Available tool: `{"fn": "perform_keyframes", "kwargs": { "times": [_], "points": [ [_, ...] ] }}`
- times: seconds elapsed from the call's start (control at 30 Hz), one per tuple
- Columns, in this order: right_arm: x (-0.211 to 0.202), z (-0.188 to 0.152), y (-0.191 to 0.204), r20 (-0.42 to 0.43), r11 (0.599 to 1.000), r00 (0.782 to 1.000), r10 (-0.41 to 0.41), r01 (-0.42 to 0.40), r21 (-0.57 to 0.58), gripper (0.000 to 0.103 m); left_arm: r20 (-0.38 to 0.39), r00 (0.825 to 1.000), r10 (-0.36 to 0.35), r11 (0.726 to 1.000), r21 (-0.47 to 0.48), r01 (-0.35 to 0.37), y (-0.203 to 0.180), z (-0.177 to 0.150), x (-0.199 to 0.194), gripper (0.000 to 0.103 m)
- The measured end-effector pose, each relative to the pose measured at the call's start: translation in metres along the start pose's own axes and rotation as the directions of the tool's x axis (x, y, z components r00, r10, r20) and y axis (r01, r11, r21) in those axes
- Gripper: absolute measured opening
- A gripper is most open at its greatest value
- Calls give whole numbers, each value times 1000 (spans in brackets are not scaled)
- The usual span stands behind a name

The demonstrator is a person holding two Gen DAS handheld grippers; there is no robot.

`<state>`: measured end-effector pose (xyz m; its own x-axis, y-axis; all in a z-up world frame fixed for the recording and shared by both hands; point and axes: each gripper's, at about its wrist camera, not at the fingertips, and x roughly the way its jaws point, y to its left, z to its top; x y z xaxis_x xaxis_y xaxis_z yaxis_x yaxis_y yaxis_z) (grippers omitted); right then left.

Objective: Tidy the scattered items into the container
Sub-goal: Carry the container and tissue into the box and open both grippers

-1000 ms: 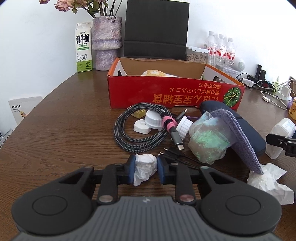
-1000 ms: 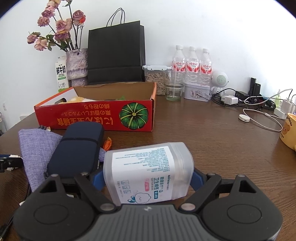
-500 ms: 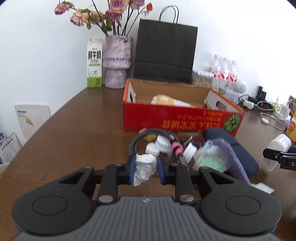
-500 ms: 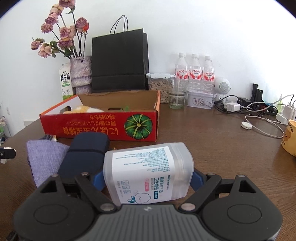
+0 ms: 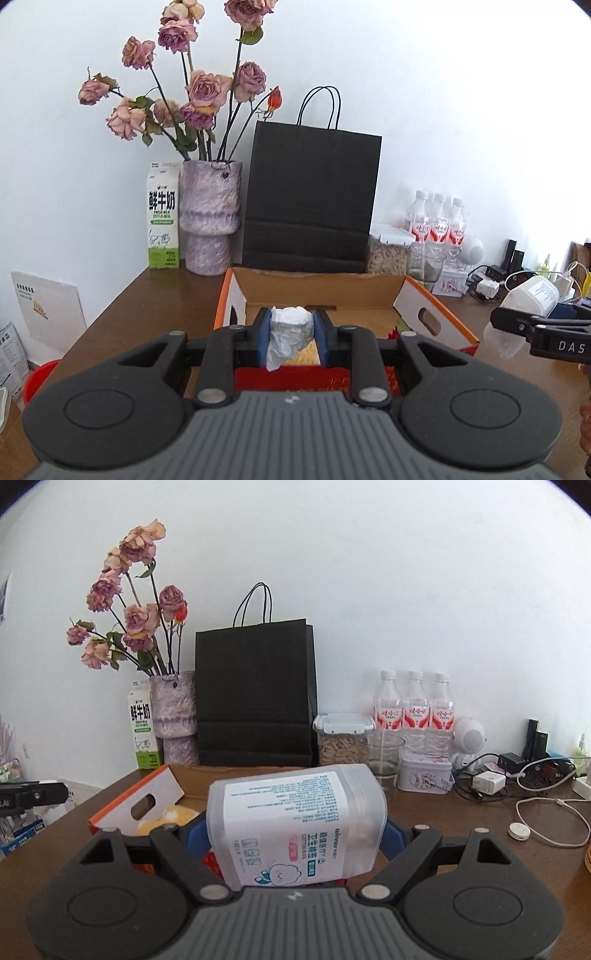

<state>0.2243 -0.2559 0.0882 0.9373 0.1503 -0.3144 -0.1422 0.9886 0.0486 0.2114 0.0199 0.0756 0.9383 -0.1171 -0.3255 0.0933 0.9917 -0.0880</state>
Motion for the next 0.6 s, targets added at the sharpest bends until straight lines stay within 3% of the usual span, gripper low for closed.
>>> {"fn": "perform_keyframes", "kwargs": {
  "times": [0.37,0.6],
  "points": [
    [81,38,26,8,999,999,51,-51,15,86,0,1000,-23,998,-52,23,-6,30,73,25],
    [138,42,33,-54,998,997,62,-62,4,86,-26,1000,4,999,-49,-6,-2,38,121,25]
  ]
}}
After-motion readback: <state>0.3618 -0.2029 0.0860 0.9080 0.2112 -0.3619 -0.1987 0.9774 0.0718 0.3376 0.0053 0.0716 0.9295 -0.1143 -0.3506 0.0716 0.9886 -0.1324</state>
